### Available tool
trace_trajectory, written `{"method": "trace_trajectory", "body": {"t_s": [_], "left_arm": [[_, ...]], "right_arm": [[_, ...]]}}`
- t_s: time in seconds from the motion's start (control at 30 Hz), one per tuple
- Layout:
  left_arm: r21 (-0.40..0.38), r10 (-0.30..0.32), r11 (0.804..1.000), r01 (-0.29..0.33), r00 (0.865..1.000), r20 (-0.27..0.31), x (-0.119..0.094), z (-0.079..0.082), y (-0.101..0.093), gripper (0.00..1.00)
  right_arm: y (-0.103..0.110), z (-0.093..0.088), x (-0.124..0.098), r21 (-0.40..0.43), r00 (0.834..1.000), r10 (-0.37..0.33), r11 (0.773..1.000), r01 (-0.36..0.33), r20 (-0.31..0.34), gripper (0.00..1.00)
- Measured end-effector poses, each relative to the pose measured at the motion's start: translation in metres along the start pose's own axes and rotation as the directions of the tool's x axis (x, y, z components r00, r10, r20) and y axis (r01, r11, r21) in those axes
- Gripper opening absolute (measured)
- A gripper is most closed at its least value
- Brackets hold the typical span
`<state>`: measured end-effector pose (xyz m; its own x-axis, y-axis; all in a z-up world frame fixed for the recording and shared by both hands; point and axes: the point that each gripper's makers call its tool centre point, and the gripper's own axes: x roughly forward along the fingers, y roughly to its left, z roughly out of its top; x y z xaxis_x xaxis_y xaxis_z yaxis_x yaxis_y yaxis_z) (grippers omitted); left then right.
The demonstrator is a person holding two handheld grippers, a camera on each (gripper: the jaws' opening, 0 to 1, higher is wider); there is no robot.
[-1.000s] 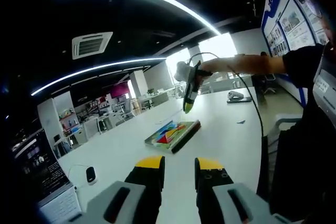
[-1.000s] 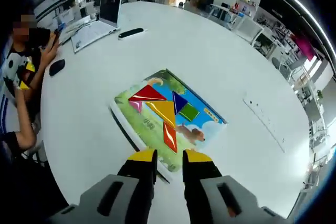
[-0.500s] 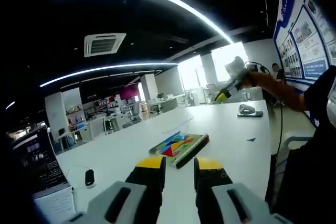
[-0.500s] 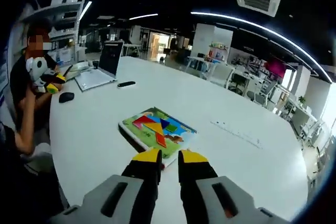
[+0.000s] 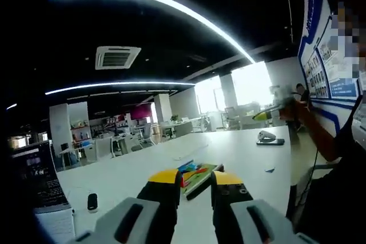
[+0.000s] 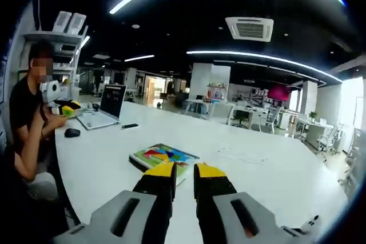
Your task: Pick up the tangram pieces one by one and place each piece onto its matching region on the pattern sheet, fitting the shapes together until the outline on the sheet is completely filled by the tangram pieces
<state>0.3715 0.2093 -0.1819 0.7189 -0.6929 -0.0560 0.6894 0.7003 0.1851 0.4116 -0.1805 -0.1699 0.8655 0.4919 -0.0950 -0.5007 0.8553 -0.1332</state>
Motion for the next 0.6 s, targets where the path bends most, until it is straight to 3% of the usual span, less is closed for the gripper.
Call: {"method": "trace_trajectory", "body": {"t_s": [0.07,0.13,0.23,0.3,0.37,0.43,0.5,0.57,0.6], "left_arm": [[0.005,-0.010,1.000,0.010,1.000,-0.016,0.002,-0.001,-0.002,0.23],[-0.010,-0.003,1.000,0.003,1.000,0.013,0.003,0.006,-0.002,0.23],[-0.012,-0.018,1.000,0.018,0.999,0.042,0.004,0.006,-0.007,0.23],[-0.008,-0.048,0.999,0.049,0.999,0.024,0.007,0.002,-0.011,0.23],[-0.003,0.012,1.000,-0.012,1.000,0.027,0.009,0.008,0.000,0.23],[-0.003,-0.008,1.000,0.008,1.000,0.025,0.008,0.006,-0.003,0.23],[-0.035,-0.005,0.999,0.007,0.998,0.060,0.007,0.011,0.001,0.23],[-0.065,0.019,0.998,-0.013,0.996,0.089,0.004,0.015,0.008,0.23],[-0.076,0.029,0.997,-0.022,0.995,0.095,0.002,0.016,0.011,0.23]], "right_arm": [[-0.005,-0.001,-0.006,0.012,1.000,-0.012,1.000,0.012,0.009,0.14],[-0.008,-0.001,-0.013,-0.051,1.000,-0.026,0.998,0.026,-0.004,0.14],[-0.005,0.000,-0.019,-0.039,1.000,-0.024,0.999,0.024,0.005,0.14],[-0.008,0.001,-0.017,-0.030,0.999,-0.020,0.999,0.021,0.024,0.14],[-0.009,0.000,-0.012,-0.022,0.999,0.006,1.000,-0.005,0.050,0.16],[-0.002,-0.002,-0.003,0.011,0.993,0.085,0.996,-0.086,0.079,0.26],[0.004,-0.004,0.004,0.075,0.985,0.138,0.986,-0.147,0.105,0.44],[0.008,-0.008,0.014,0.111,0.976,0.170,0.976,-0.186,0.136,0.47],[0.011,-0.016,0.020,0.123,0.978,0.175,0.974,-0.189,0.114,0.46]]}}
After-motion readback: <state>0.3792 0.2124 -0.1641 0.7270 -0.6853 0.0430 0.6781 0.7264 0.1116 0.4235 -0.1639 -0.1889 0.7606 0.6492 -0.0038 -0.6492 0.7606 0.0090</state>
